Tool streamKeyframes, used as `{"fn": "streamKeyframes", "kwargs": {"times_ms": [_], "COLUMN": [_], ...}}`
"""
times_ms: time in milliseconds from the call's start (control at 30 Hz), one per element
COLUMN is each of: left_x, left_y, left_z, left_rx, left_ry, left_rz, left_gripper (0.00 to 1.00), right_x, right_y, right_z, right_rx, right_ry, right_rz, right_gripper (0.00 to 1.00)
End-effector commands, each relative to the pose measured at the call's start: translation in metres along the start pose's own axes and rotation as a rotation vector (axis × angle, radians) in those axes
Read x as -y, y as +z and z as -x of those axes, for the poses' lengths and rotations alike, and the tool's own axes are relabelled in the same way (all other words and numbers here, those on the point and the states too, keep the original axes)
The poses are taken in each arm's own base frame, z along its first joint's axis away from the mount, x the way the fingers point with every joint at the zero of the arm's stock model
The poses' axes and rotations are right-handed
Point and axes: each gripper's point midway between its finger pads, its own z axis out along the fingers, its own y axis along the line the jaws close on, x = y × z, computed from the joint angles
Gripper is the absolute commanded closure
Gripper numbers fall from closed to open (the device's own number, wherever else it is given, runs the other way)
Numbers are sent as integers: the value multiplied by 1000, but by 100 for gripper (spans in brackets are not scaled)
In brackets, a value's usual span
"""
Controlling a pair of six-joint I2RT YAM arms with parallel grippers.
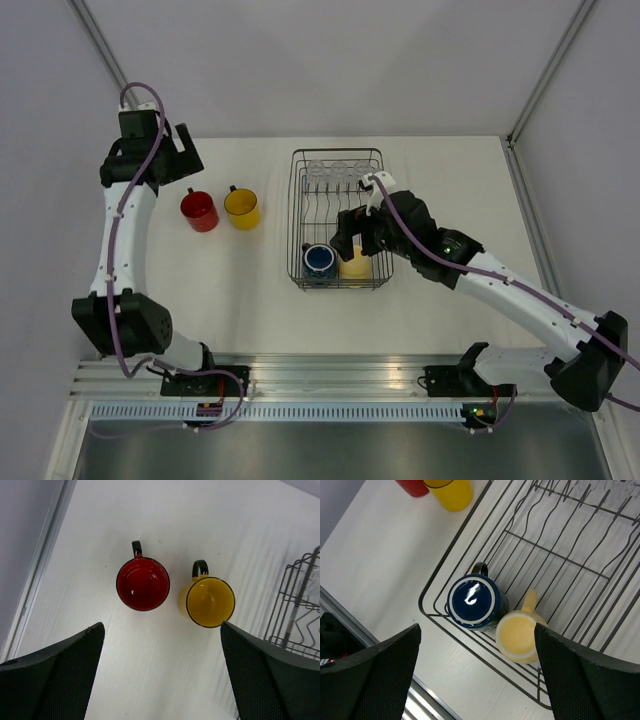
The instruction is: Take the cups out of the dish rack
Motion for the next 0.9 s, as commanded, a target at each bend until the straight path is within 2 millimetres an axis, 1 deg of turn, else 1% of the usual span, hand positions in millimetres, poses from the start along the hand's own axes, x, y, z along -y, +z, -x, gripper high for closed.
{"fn": "streamKeyframes", "kwargs": {"times_ms": [0,33,67,100,133,167,200,233,267,300,367,400,433,467,500,533,567,633,667,733,767,867], "left_x": [4,8,11,11,15,15,18,20,22,26,33,35,36,40,36,43,45,42,42,40,38,37], "left_y": [-36,-45,-61,-64,-70,-83,-89,-94,-99,-108,-116,-121,-122,-120,-119,-125,-122,-121,-117,-112,-106,-99], "left_z": [-9,-10,-10,-22,-24,-30,-35,-38,-41,-51,-55,-66,-71,-82,-84,-90,-99,-104,-111,-116,-123,-131], "left_rx": [12,21,48,36,47,68,70,80,91,98,131,134,135,117,122,127,112,123,108,107,89,78], "left_ry": [-151,-153,-154,-154,-151,-148,-137,-136,-133,-131,-117,-107,-97,-79,-69,-45,-30,-17,-11,-1,2,8], "left_rz": [-29,-64,-96,-101,-135,-153,-183,-198,-215,-249,-291,-314,-323,-332,-317,-339,-341,-328,-322,-315,-303,-293], "left_gripper": [0,0,0,0,0,0,0,0,0,0,0,0,0,0,0,0,0,0,0,0,0,0], "right_x": [4,3,11,24,24,29,36,38,41,42,47,48,49,49,49,49,51,51,54,56,59,65], "right_y": [10,11,18,17,18,22,21,22,26,28,33,36,37,42,44,47,50,54,57,61,62,66], "right_z": [7,12,7,5,7,1,-2,-5,-12,-18,-29,-36,-39,-46,-51,-53,-58,-61,-65,-73,-75,-88], "right_rx": [-29,-29,-53,-66,-66,-85,-96,-110,-133,-149,-179,-199,-210,-229,-242,-250,-262,-271,-284,-306,-311,-343], "right_ry": [-30,-54,-65,-78,-81,-86,-95,-97,-100,-105,-110,-115,-117,-119,-122,-125,-127,-128,-131,-135,-137,-145], "right_rz": [-58,-79,-132,-212,-237,-264,-309,-323,-335,-340,-356,-355,-353,-353,-347,-343,-349,-351,-361,-370,-386,-408], "right_gripper": [2,2,2,2,2,2,2,2,2,2,2,2,2,2,2,3,3,3,3,4,4,5]}}
